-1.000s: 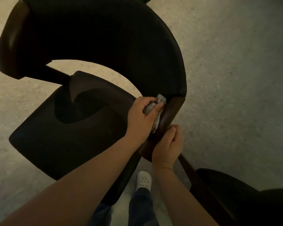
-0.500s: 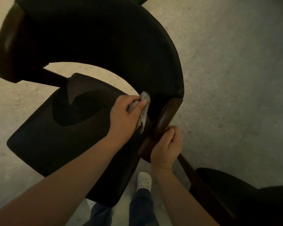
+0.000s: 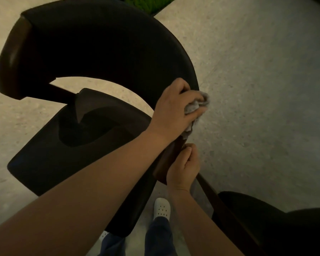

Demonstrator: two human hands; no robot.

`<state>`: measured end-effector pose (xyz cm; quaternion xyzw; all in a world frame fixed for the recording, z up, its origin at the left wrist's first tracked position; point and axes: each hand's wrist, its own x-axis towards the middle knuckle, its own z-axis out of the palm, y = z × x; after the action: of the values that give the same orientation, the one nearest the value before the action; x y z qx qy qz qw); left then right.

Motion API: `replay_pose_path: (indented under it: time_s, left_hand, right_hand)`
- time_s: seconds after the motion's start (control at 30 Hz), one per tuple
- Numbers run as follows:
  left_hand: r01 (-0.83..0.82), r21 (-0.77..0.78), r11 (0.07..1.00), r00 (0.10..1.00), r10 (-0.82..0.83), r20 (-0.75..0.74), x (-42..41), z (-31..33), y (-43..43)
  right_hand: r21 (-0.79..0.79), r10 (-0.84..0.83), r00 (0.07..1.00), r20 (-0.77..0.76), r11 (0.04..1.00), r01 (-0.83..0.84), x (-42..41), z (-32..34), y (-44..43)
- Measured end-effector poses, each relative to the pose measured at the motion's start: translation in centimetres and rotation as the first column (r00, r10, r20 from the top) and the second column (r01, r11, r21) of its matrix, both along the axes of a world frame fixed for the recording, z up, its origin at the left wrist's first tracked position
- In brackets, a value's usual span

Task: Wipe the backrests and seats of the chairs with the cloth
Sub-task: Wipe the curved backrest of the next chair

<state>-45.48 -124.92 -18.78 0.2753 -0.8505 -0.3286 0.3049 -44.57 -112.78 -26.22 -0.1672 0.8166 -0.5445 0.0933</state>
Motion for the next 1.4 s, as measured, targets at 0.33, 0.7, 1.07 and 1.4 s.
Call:
replay_pose_path:
  time_s: [0.33,0.7,1.07,1.4]
  left_hand:
    - [-0.239,0.198,0.951,0.970,0.243,0.004,3.8,-1.7,-1.2]
    - [-0.164,0.231,0.959,0.976,0.192,-0.101,0.7,-1.0,1.2]
    - [0.021,0.016,1.000,0.999,-0.020,-0.041,1.1,-1.1,-0.3]
    - [-0.152,0.181,0.972,0.983,0.168,-0.076,2.6,-1.5,-0.5]
  right_hand:
    - [-0.031,0.010,1.000,-0.013,0.999,-0.011,0.2,0.3,-0.1]
    - [-0.028,-0.003,1.000,-0.016,1.000,0.003,0.1,0.2,-0.1]
    - [-0.008,-0.001,1.000,0.006,1.000,0.001,0.2,0.6,-0.1]
    - [-0.032,0.002,0.999,-0.034,0.999,-0.003,0.2,0.4,-0.2]
